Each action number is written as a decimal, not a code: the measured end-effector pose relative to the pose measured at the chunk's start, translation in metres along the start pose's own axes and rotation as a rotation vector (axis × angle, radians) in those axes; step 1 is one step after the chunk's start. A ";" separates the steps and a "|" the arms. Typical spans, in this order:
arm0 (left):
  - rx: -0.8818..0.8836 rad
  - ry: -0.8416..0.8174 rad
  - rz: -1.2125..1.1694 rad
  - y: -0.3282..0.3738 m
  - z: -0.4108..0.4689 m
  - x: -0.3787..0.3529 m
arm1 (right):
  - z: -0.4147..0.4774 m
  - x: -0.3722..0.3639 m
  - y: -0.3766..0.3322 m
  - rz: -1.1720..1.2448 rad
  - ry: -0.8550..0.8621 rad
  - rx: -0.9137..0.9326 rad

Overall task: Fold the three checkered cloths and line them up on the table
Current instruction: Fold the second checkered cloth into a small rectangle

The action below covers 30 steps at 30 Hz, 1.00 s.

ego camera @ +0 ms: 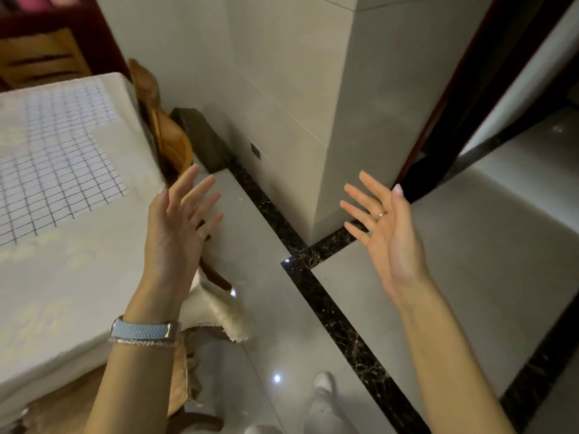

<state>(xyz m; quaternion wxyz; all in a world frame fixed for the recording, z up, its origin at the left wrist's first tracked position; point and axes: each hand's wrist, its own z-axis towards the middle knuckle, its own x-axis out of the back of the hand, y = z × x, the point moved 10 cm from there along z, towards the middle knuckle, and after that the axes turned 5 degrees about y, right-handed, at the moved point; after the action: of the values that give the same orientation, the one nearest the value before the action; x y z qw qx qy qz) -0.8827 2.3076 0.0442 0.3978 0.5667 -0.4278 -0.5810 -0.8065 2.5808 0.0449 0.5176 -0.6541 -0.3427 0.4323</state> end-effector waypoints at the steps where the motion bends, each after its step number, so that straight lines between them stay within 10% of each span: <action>1: -0.008 0.031 -0.004 -0.001 0.005 -0.001 | 0.015 -0.002 -0.001 -0.005 -0.034 -0.010; 30: -0.099 0.585 -0.098 0.022 0.286 0.121 | 0.366 -0.270 0.020 -0.089 -0.535 -0.131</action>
<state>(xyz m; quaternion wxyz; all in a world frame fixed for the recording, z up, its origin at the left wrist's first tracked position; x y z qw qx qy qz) -1.1739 2.1988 0.0243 0.5030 0.7098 -0.2383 -0.4316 -1.2495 2.4739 0.0492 0.3838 -0.5331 -0.5227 0.5434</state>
